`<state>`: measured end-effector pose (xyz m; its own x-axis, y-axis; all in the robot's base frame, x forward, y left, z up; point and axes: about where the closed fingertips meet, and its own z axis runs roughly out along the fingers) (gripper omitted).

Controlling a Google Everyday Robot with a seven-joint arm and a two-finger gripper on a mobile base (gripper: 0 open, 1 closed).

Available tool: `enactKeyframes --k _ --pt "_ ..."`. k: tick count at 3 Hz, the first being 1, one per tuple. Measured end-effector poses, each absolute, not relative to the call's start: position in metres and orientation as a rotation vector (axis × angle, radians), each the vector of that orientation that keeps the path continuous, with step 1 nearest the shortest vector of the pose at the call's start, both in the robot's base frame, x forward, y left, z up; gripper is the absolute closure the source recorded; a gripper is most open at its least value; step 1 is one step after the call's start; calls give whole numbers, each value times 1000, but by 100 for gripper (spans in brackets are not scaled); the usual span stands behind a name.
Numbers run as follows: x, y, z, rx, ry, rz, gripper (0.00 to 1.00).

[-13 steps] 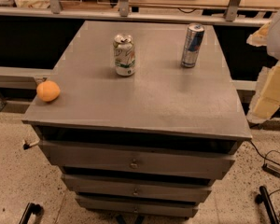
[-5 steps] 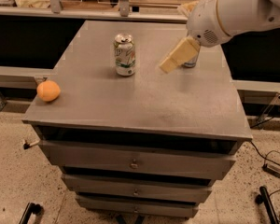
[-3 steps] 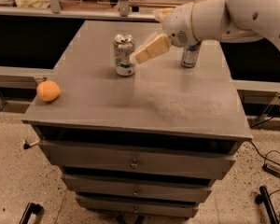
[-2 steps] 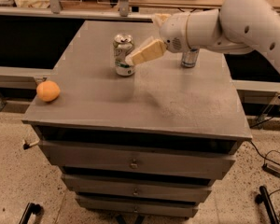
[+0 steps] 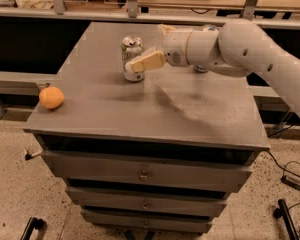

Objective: Knock 7up can over

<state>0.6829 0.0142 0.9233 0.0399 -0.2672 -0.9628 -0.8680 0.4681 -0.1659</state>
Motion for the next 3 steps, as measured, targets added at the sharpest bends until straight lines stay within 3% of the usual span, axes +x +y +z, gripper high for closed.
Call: enactKeyframes --k 3 --pt "699 18 887 -975 1529 625 0"
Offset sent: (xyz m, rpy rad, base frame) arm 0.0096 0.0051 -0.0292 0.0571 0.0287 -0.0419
